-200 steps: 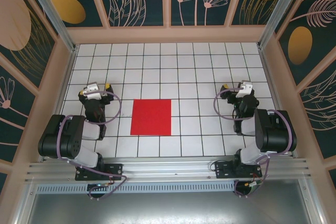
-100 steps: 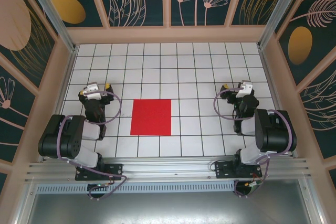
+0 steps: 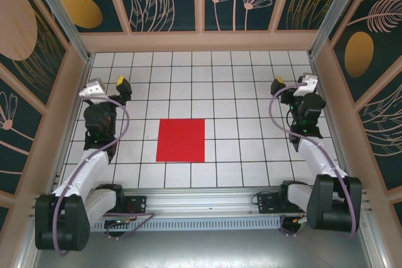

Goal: Fold a paper plane with a square sheet of paper (fold left side to right side)
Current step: Move the square sheet of paper to the center of the table.

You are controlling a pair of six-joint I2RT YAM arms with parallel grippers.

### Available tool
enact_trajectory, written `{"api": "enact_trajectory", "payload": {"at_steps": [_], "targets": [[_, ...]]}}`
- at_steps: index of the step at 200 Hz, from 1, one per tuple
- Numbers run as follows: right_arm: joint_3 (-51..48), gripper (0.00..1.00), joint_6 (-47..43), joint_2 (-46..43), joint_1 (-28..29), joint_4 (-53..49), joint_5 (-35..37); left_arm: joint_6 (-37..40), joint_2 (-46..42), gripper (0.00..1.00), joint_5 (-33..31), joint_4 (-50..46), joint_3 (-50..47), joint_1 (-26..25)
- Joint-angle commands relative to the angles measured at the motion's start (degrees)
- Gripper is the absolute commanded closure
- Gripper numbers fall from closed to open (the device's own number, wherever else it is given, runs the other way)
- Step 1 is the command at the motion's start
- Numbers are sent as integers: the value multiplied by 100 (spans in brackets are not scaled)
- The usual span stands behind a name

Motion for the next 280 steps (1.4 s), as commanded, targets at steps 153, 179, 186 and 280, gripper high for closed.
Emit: {"api": "enact_trajectory", "payload": {"at_steps": [153, 179, 186, 280], "targets": [[1097, 1, 923, 142, 1853, -2881, -430, -1214, 3550, 39, 3476, -3239, 1471, -3001], [1126, 1, 871, 177, 1865, -2915, -391, -1320, 3958, 41, 3490, -3099, 1603, -3029], [1126, 1, 858, 180, 1859, -2921, -386, -1314, 4081, 42, 3493, -3080, 1666, -3039], [1316, 1, 734, 309, 1864, -3161, -186, -1335, 5618, 48, 3565, -3025, 3212, -3039]]}}
